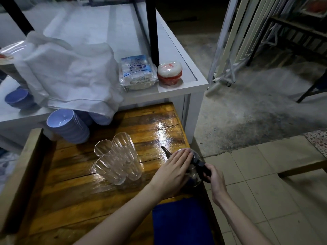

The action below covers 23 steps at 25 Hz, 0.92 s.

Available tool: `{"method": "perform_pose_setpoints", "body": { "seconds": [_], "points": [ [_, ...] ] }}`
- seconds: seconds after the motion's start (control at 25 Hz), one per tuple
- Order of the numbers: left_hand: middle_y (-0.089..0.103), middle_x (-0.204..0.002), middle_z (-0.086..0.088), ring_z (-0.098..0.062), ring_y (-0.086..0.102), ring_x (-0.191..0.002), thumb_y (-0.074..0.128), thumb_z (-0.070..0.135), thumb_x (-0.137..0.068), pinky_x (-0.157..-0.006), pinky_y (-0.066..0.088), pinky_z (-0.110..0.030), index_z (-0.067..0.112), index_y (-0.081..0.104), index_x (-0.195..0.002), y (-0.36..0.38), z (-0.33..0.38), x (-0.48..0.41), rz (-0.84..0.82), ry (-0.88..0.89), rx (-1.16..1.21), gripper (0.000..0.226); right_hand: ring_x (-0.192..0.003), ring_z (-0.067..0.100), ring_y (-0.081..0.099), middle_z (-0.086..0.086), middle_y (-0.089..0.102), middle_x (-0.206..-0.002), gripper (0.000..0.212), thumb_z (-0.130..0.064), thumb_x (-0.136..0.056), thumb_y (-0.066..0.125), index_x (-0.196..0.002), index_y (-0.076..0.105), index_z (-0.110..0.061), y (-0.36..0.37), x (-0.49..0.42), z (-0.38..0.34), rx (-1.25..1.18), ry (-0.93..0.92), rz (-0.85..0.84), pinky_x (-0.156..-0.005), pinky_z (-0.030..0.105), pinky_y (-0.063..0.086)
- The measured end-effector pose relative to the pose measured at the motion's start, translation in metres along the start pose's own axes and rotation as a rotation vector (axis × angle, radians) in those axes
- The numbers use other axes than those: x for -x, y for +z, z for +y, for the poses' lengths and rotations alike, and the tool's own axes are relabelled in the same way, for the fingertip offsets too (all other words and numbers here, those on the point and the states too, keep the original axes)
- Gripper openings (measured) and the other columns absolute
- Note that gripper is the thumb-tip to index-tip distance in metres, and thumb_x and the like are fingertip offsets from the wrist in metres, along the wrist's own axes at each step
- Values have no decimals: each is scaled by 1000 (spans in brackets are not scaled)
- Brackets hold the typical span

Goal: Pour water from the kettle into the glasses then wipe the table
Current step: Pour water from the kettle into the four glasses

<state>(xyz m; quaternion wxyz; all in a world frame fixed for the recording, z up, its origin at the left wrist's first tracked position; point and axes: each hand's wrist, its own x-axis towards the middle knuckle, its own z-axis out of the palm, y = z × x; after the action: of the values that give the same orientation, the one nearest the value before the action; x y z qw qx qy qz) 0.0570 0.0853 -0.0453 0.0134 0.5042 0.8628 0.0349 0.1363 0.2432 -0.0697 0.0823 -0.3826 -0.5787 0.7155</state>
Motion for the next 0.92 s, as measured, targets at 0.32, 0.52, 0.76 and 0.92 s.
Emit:
{"method": "perform_pose_setpoints", "body": {
  "seconds": [0.32,0.52,0.76,0.92],
  "points": [
    [3,-160,-9,-21,-4,-148,25,44,-102,-117,-4,-40,10,4,-153,-31,-5,26,159,-110,58,65,-78,17,55,4,61,-82,27,-9,-98,46,-79,63,-11,25,27,-38,21,-90,-81,-65,25,45],
    [2,-160,-10,-22,-4,-148,31,42,-101,-116,-8,-41,9,5,-152,-51,-12,43,219,-202,113,66,-75,15,55,5,59,-78,31,-11,-100,44,-74,62,-12,44,39,-70,145,-218,-203,-64,25,43],
    [-10,-158,-4,-17,-14,-146,31,41,-101,-113,-19,-36,11,0,-152,-67,-14,66,211,-253,235,67,-83,25,64,16,69,-85,34,-16,-100,44,-90,69,4,55,34,-72,286,-263,-313,-66,29,50],
    [-15,-155,-1,-14,-19,-144,30,41,-102,-108,-25,-30,12,-3,-152,-72,-13,72,200,-284,280,67,-81,22,64,17,69,-85,34,-14,-101,43,-91,69,6,60,36,-78,305,-299,-340,-66,28,51]
  ]
}}
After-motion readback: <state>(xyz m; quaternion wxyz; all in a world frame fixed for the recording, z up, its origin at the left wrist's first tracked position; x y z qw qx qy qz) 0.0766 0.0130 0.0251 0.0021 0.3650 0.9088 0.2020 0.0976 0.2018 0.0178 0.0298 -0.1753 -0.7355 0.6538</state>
